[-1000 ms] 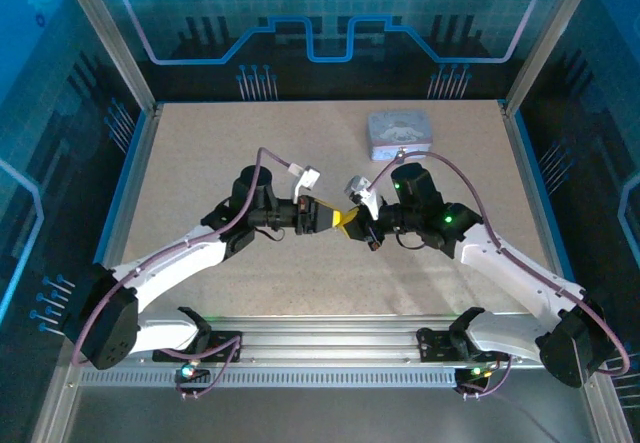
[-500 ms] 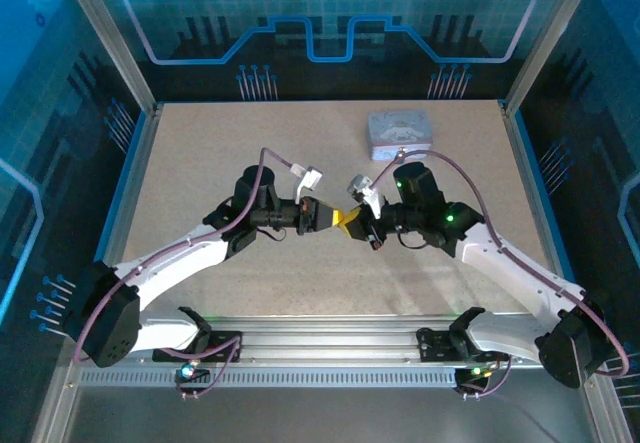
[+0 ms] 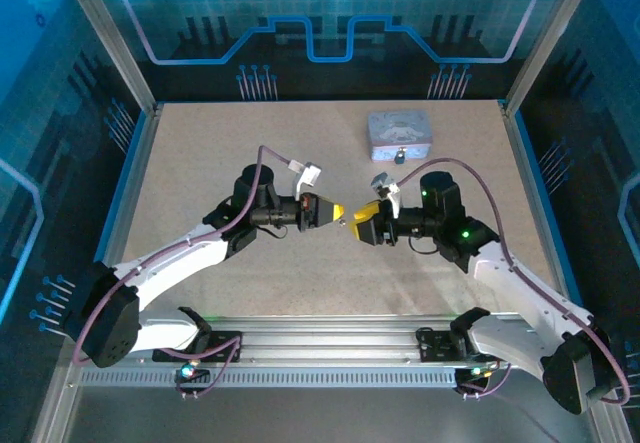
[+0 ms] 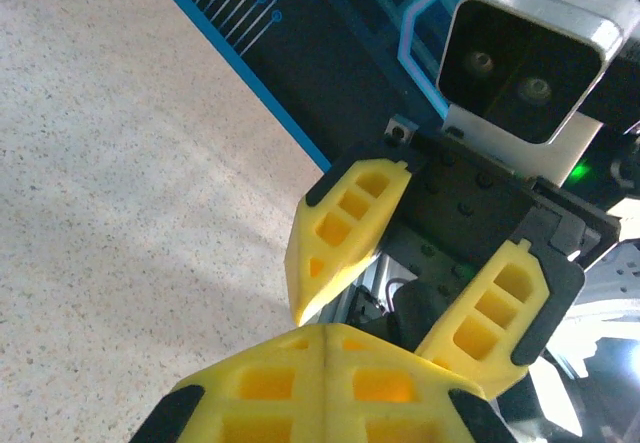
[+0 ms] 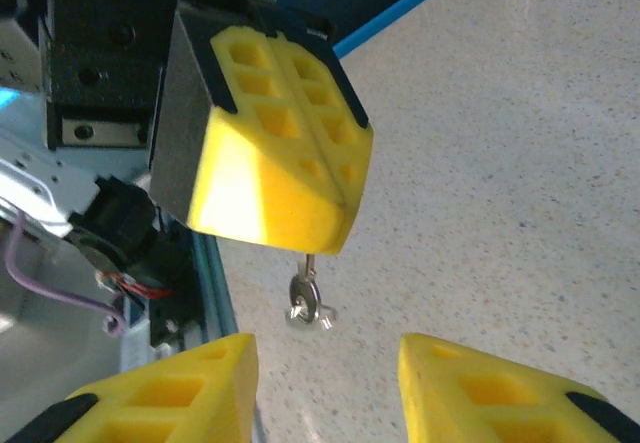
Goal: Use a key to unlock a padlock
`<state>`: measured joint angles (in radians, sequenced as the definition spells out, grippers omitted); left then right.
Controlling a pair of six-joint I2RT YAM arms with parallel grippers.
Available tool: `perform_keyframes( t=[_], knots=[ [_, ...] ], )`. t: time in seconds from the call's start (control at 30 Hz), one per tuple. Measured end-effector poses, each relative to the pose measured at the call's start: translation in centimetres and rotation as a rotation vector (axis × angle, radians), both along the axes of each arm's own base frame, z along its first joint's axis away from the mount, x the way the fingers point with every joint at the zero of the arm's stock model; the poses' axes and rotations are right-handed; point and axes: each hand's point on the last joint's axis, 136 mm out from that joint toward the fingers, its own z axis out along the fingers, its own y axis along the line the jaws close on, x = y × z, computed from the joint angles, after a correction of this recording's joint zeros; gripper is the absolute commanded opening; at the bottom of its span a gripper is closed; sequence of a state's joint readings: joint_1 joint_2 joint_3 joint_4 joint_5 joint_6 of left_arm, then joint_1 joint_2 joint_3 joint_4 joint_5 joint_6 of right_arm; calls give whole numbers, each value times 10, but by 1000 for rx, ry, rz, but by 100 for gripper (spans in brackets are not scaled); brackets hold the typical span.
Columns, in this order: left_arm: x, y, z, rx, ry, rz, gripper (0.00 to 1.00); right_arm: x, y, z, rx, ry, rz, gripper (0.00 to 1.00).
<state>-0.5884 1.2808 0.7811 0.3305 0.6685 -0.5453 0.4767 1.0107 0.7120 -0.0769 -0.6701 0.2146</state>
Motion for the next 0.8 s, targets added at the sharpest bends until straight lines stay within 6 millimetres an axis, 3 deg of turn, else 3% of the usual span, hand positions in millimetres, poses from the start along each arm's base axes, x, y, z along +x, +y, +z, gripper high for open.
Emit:
perform_keyframes(
  t=[0.4, 0.8],
  knots=[
    [5, 1, 3, -6, -11, 24, 0, 8, 12, 4, 103, 50, -10, 43],
    [7, 1, 2, -3, -14, 38, 0, 4, 24, -3, 107, 89, 27, 41]
  ],
)
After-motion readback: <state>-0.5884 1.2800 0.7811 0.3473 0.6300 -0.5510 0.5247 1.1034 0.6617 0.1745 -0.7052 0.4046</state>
